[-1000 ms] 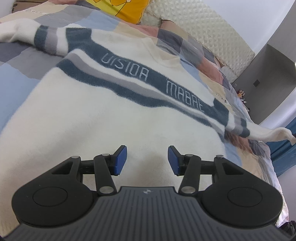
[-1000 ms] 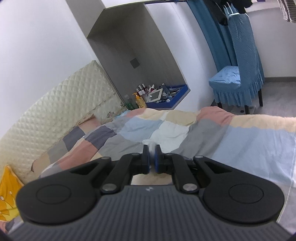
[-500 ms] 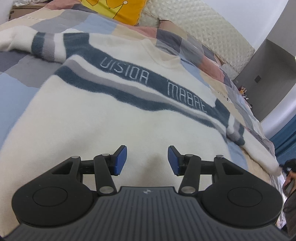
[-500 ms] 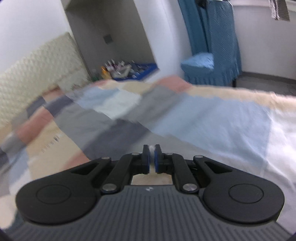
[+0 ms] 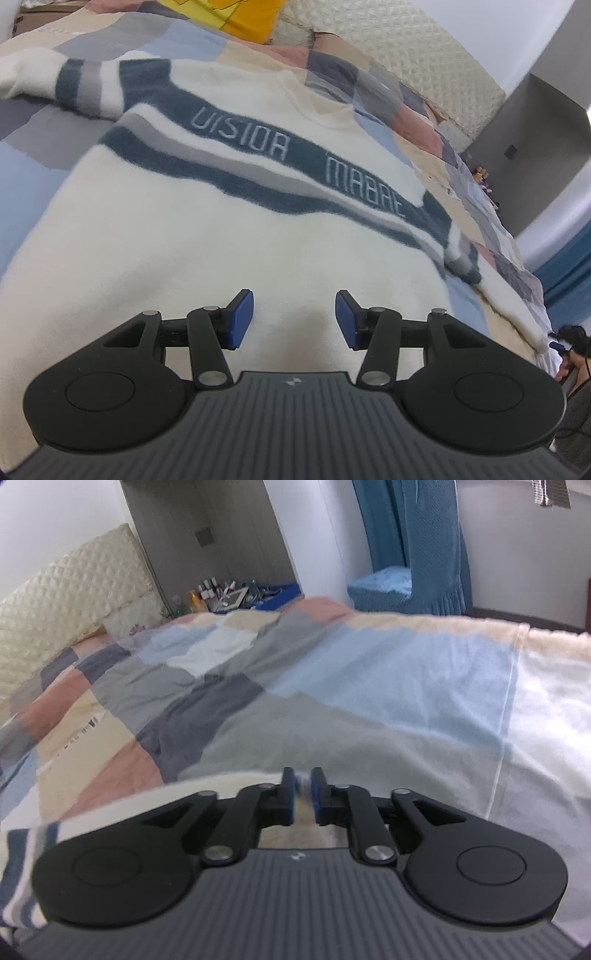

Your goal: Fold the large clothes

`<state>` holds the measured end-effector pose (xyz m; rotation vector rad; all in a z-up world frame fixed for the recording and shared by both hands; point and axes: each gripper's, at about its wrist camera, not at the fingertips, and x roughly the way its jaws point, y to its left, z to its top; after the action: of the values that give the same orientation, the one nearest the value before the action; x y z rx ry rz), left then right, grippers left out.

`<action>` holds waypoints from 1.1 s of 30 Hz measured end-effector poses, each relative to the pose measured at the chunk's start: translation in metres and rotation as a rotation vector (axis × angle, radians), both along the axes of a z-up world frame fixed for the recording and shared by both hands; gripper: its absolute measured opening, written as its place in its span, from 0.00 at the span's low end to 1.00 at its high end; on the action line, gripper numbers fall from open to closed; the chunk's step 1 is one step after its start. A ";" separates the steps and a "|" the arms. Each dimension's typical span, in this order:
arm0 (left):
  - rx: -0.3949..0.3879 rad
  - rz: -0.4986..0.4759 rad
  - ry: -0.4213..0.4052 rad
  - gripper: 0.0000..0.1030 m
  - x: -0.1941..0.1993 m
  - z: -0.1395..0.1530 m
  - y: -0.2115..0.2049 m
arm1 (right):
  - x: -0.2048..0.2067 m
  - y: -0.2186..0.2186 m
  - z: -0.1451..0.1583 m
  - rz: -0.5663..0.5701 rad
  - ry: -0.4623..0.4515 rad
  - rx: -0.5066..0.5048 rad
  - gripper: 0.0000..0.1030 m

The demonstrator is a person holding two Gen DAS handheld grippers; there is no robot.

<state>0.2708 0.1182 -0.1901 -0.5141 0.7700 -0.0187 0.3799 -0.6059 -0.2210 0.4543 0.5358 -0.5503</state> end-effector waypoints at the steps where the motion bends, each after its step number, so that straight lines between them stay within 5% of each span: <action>1: 0.023 -0.011 -0.007 0.53 -0.001 0.004 -0.002 | -0.002 0.002 0.006 -0.003 0.001 -0.010 0.48; 3: 0.061 -0.027 -0.021 0.53 -0.003 0.010 -0.005 | -0.005 0.009 0.018 0.014 -0.016 -0.005 0.56; 9: 0.064 -0.070 -0.067 0.53 -0.015 0.026 -0.007 | -0.017 0.059 0.063 0.121 -0.036 -0.006 0.56; 19: 0.090 -0.114 -0.163 0.53 -0.050 0.054 -0.002 | -0.064 0.204 0.133 0.418 -0.056 -0.004 0.55; 33: 0.076 -0.192 -0.190 0.54 -0.068 0.058 -0.020 | -0.133 0.361 0.129 0.632 -0.061 0.221 0.55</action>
<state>0.2025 0.0979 -0.1321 -0.3592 0.6294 -0.2129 0.2471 -0.2447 -0.0918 0.4785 0.6467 0.1294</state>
